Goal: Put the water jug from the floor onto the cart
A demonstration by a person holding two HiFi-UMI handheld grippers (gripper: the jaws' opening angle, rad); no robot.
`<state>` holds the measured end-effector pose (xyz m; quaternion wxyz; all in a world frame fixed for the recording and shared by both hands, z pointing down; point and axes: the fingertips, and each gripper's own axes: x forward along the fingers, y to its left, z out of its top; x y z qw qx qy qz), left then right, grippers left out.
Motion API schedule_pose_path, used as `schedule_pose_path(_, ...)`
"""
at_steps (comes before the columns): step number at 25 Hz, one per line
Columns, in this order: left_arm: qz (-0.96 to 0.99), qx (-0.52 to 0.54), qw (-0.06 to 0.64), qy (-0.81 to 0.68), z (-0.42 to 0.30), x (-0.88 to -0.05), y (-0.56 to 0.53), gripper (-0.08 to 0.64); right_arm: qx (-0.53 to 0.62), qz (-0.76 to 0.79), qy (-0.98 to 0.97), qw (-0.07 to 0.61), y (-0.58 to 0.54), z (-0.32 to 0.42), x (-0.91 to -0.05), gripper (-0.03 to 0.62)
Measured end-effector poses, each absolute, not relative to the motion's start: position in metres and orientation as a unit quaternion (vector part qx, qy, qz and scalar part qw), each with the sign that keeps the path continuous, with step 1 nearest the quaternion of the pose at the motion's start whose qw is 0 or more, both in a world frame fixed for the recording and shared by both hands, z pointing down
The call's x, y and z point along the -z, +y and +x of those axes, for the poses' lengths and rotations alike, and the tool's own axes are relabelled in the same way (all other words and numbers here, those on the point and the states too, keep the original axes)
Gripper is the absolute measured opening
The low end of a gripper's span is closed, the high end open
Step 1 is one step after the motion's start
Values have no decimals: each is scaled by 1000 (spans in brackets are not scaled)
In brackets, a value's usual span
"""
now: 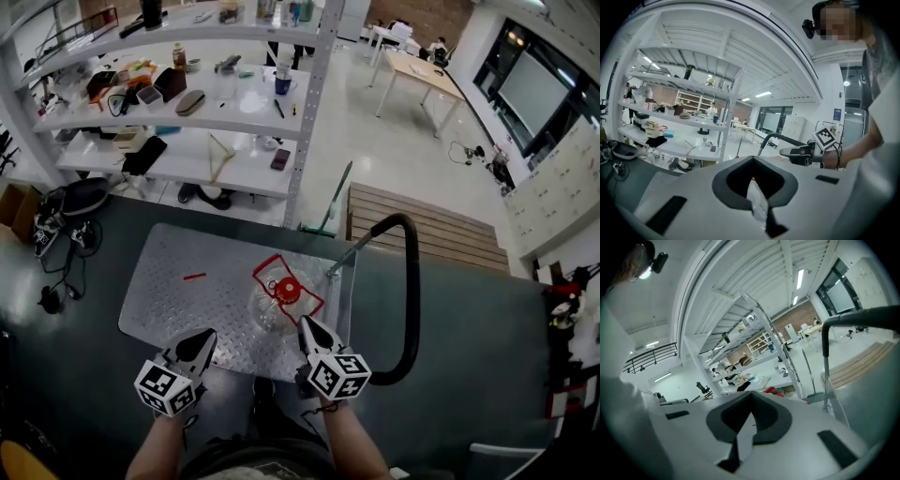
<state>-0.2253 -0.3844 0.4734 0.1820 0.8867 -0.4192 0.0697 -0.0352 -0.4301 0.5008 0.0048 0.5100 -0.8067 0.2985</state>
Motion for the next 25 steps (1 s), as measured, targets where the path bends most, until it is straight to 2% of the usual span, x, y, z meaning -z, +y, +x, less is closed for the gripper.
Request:
schedule_pose_path(14, 878, -35, 180, -443, -297, -460, -160, 8, -241, 507, -828, -2, -205, -89, -447, -11)
schedule_pose_path(25, 880, -24, 169, -444, -298, -439, -87, 8, -239, 518, -821, 1, -131, -73, -425, -11)
